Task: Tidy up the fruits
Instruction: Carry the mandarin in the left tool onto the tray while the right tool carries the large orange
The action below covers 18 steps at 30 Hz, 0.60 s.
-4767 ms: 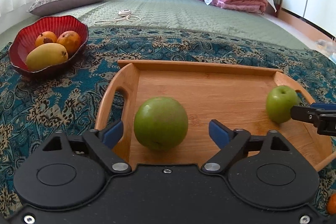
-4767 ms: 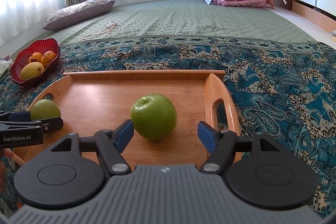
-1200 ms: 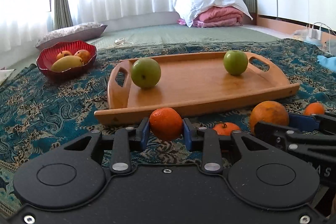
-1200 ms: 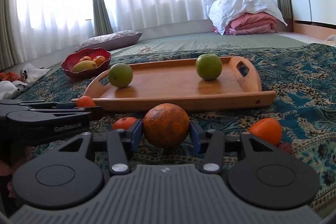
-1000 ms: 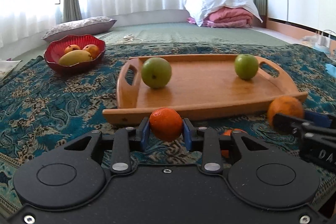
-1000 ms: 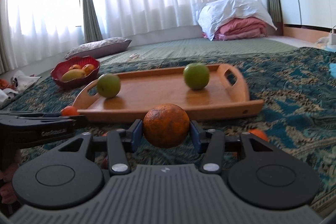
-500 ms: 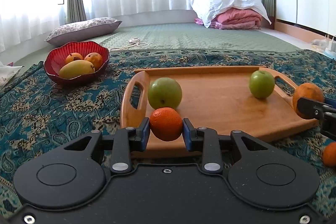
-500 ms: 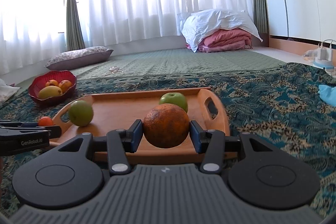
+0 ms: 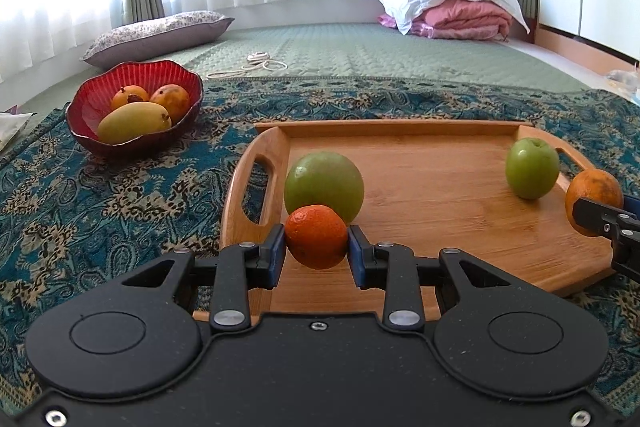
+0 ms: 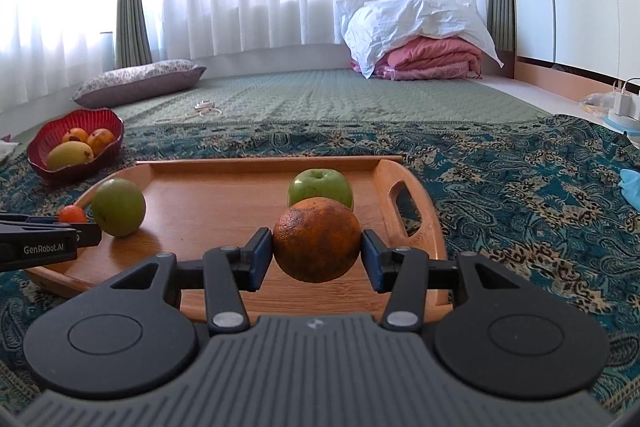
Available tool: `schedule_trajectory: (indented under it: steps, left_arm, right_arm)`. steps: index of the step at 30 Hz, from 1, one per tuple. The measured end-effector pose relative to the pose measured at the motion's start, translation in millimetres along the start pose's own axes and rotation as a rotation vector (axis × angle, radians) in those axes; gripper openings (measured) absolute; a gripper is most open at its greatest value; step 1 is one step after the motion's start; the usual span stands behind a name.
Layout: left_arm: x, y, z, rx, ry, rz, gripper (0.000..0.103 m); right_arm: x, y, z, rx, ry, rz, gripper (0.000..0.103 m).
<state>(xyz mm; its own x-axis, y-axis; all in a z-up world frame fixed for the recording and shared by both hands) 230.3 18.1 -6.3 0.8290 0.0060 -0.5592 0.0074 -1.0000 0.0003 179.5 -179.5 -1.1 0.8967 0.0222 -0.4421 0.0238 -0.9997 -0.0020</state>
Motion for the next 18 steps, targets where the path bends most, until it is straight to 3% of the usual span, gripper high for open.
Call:
schedule_trajectory:
  steps: [18]
  left_arm:
    - [26.0, 1.4, 0.3, 0.001, -0.013, 0.02, 0.031]
  right_arm:
    - [26.8, 6.5, 7.0, 0.028, -0.056, 0.015, 0.052]
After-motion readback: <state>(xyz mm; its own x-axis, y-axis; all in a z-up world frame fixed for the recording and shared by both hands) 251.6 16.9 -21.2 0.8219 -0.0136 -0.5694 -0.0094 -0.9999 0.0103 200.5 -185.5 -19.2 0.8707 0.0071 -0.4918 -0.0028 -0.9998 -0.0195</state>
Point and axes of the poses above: each gripper's, at about its wrist camera, not at the fingertips, and x roughly the way its jaws point, y to its right, z to its underside, the point moved 8 cm from there along x, roughly the way its jaws point, and after that the axes turned 3 degrees about -x, right-handed, at the moved point
